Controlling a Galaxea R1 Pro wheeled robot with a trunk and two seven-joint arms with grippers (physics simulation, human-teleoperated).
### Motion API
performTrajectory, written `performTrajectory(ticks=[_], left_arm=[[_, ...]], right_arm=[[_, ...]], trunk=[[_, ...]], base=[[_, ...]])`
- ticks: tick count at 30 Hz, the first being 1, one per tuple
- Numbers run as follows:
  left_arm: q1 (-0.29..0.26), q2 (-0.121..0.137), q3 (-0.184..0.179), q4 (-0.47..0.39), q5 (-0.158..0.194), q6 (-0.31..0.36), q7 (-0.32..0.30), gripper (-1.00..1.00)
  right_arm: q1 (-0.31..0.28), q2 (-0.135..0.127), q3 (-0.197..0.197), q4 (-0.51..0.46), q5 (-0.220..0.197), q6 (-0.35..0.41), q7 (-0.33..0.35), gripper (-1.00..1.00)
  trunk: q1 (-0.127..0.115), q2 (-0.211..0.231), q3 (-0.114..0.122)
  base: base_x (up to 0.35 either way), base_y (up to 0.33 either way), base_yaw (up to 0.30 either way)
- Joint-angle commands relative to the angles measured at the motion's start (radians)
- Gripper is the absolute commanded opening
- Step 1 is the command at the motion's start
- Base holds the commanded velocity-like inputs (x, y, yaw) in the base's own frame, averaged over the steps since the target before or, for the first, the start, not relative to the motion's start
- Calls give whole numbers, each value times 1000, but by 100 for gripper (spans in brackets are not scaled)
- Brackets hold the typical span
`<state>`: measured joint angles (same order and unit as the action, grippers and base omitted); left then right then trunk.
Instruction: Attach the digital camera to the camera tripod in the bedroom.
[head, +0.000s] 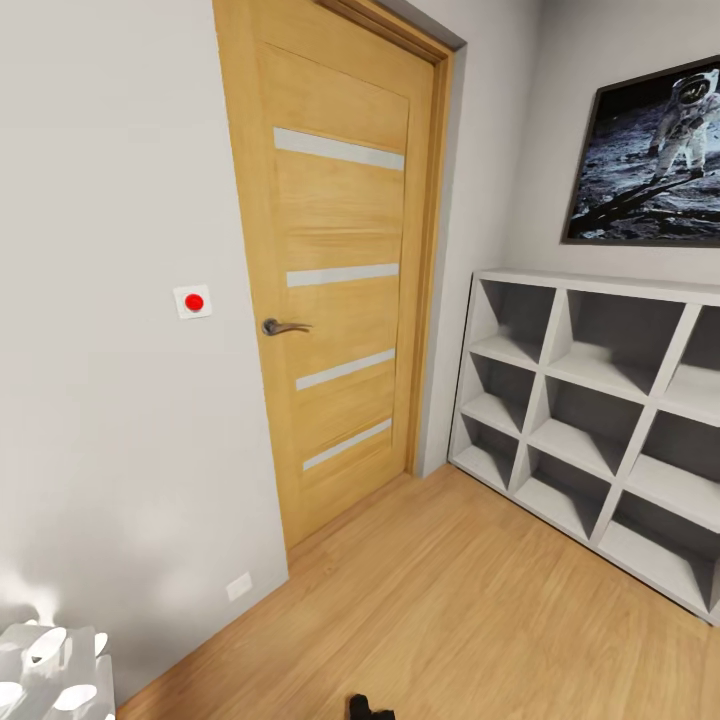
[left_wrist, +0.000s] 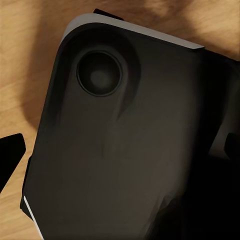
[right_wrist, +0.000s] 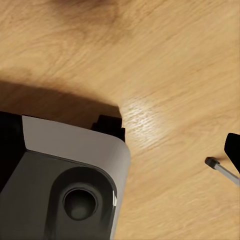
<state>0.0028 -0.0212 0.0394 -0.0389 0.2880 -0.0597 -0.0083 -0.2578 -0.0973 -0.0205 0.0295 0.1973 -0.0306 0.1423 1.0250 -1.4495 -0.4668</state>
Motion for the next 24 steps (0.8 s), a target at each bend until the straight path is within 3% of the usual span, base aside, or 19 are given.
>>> performTrajectory(ticks=[1, 24], left_arm=[[0, 0, 4, -1, 3, -2, -1, 100], [0, -1, 6, -1, 7, -2, -1, 100]], right_arm=[[-1, 0, -3, 3, 7, -3, 2, 100], [-1, 1, -3, 3, 7, -2, 1, 100]], trunk=[[0, 0, -1], [0, 0, -1]], base=[[0, 0, 0], [0, 0, 0]])
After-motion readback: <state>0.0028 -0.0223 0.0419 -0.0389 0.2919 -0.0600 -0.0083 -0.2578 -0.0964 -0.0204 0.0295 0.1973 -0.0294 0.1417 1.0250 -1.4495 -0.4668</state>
